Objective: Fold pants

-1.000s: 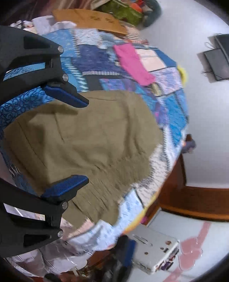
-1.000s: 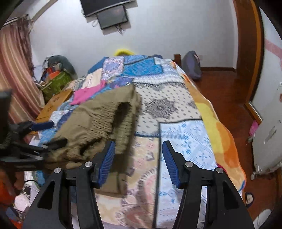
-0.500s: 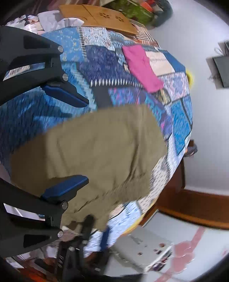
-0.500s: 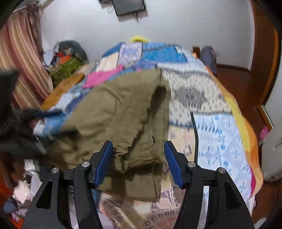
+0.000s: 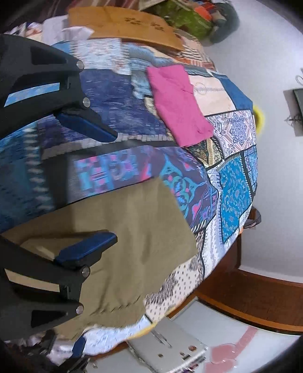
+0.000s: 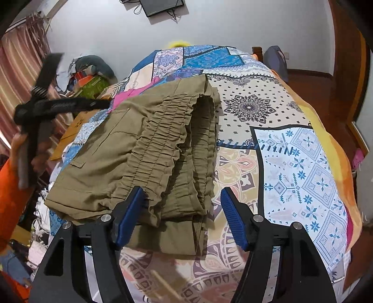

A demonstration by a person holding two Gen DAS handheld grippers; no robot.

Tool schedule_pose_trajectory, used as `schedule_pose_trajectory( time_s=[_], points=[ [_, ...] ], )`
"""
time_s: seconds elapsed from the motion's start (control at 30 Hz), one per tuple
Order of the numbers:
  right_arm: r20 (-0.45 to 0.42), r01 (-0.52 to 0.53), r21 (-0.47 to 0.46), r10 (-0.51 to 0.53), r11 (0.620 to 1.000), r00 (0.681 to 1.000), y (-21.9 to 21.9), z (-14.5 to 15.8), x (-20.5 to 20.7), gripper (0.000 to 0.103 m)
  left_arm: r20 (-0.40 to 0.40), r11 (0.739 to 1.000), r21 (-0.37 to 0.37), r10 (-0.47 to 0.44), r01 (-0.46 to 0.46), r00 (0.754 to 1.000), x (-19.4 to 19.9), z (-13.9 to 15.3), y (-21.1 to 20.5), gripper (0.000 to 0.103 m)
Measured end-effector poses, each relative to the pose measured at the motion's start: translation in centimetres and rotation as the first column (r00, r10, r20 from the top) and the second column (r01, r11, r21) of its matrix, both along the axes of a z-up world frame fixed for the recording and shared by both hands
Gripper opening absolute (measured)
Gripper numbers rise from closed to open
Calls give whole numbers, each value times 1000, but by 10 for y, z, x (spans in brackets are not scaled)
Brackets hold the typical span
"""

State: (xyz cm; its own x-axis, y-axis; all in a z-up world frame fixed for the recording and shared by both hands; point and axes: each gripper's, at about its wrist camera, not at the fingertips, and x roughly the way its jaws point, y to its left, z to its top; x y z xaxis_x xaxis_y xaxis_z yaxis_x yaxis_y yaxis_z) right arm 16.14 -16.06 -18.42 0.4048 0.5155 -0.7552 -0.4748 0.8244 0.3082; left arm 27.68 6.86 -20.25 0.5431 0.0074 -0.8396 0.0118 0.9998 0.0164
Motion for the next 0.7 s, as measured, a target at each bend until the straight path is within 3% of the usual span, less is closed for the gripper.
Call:
schedule_pose_trajectory(
  time_s=[0.2, 0.23, 0.33, 0.5, 0.7],
  points=[
    [7, -21, -19, 21, 1000, 1000, 0, 0, 7, 64, -72, 995, 95, -14, 21, 997, 54, -33, 1, 80],
    [12, -18, -28, 18, 999, 1000, -1, 0, 8, 64, -93, 990, 139, 8, 5, 996, 64, -44, 2, 80],
    [17, 19, -39, -18, 999, 1000, -7, -3, 15, 64, -70, 983, 184, 16, -2, 997, 74, -57, 6, 93],
    [14, 57, -52, -56, 997, 998, -18, -10, 33, 64, -67, 991, 136, -1, 10, 998, 73, -60, 21, 93],
    [30, 60, -104, -57, 993, 998, -23, -14, 67, 64, -57, 989, 150, 25, -16, 998, 45, -58, 41, 93]
  ],
)
